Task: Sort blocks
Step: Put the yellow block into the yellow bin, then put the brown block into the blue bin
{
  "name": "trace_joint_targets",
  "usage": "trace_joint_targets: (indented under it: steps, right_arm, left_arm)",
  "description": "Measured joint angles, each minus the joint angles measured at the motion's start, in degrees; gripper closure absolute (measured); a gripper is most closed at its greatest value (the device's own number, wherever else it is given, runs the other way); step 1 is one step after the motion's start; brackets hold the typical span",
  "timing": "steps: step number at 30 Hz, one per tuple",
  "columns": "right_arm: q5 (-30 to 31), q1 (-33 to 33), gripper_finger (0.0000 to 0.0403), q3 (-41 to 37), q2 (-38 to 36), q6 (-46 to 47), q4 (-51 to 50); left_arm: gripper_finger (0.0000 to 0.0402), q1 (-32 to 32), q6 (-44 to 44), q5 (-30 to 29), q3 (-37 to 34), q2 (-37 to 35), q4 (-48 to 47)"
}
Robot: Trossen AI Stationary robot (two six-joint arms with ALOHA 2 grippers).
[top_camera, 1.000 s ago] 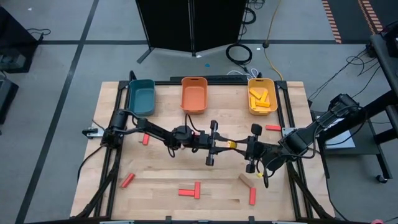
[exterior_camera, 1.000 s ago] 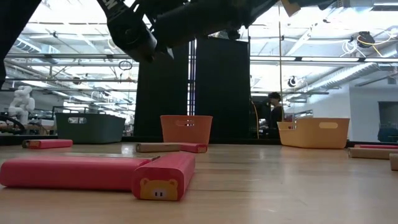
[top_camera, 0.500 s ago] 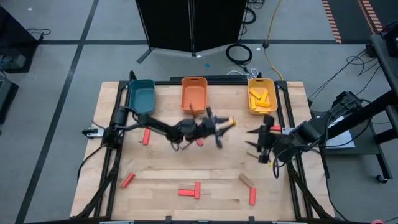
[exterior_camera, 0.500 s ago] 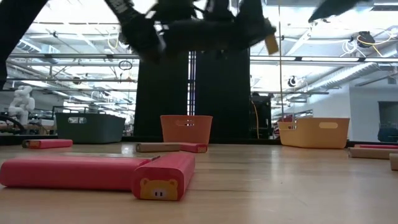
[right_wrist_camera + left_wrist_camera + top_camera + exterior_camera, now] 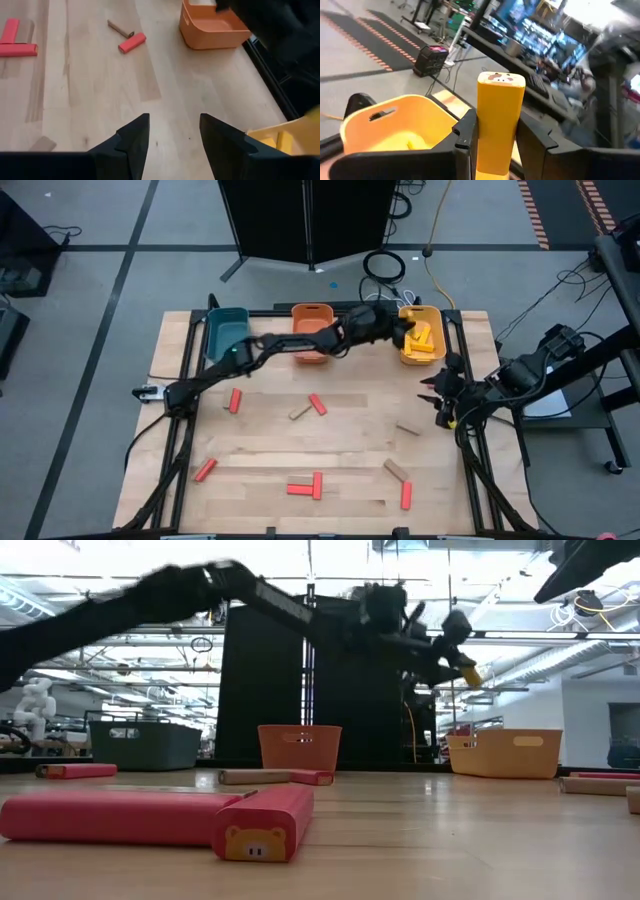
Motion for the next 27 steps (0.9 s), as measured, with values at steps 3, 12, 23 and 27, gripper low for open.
trace_joint_targets:
  steps: [3, 12, 23, 27]
  right_arm:
    - [1.4, 0.0, 0.0236, 0.0, -0.1, 0.0, 0.6]
    - [3.6, 0.0, 0.0236, 0.0, 0.3, 3.1, 2.0]
    - [18.1, -0.1, 0.0236, 0.0, 0.5, -7.1, 15.9]
    - [15.6, -0.1, 0.0236, 0.0, 0.8, -7.0, 15.8]
  left_arm:
    - [0.0312, 0.7, -3.8, 1.8, 5.5, 4.9, 1.7]
    - [0.0308, 0.5, -7.4, 3.6, 5.6, 9.1, 6.9]
    - [0.0187, 1.5, -7.5, 3.2, 5.7, 8.9, 3.0]
    - [0.0162, 2.9, -11.7, 6.5, 5.7, 8.9, 3.2]
